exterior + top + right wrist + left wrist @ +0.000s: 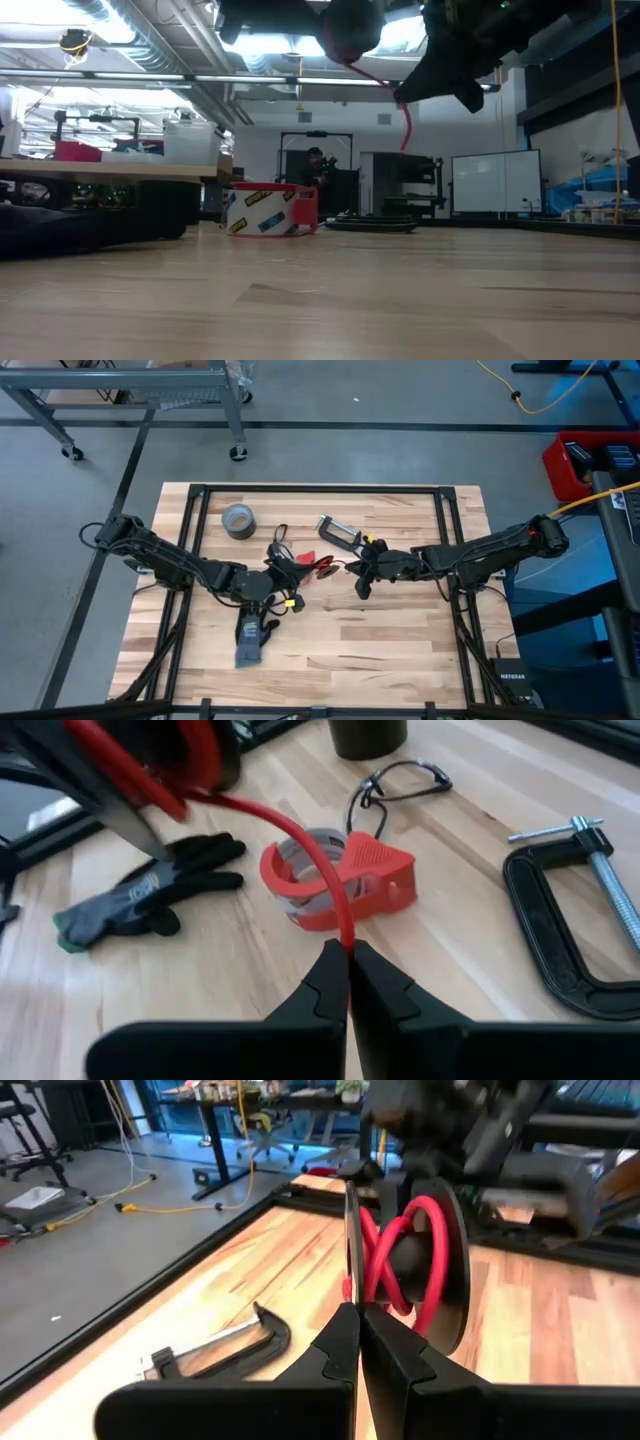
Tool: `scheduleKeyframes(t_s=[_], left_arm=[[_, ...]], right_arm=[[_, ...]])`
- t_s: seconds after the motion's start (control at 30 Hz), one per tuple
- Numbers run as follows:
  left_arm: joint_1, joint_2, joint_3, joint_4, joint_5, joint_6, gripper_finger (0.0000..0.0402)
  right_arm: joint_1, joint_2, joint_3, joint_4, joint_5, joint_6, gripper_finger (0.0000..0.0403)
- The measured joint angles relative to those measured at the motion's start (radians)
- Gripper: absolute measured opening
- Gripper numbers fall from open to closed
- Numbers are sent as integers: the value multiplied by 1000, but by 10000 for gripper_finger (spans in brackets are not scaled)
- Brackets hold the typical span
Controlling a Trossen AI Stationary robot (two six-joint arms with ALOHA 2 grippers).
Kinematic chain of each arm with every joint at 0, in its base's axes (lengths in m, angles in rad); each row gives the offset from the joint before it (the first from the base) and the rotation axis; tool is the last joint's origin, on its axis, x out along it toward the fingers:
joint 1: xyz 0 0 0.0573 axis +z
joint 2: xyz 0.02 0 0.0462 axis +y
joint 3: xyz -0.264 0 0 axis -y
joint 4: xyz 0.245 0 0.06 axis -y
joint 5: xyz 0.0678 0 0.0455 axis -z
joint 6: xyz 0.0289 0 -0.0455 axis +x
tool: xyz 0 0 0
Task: Coil cords
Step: Coil the red wire onto the spool
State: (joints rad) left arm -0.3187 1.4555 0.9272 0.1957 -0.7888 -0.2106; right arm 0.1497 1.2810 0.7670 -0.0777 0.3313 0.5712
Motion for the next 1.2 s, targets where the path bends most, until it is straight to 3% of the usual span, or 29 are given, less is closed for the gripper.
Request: scheduleKeyframes(t_s=[0.47,0.8,1.2], left_arm=[[20,0,0,-133,0,-107,0],[20,0,0,-133,3,-109,0],[28,0,0,-137,3,-133,0]], right_arm=[[0,-16,0,152,-21,0,5],[0,-16,0,314,-56,1,5],[0,8,0,371,-60,58,5]])
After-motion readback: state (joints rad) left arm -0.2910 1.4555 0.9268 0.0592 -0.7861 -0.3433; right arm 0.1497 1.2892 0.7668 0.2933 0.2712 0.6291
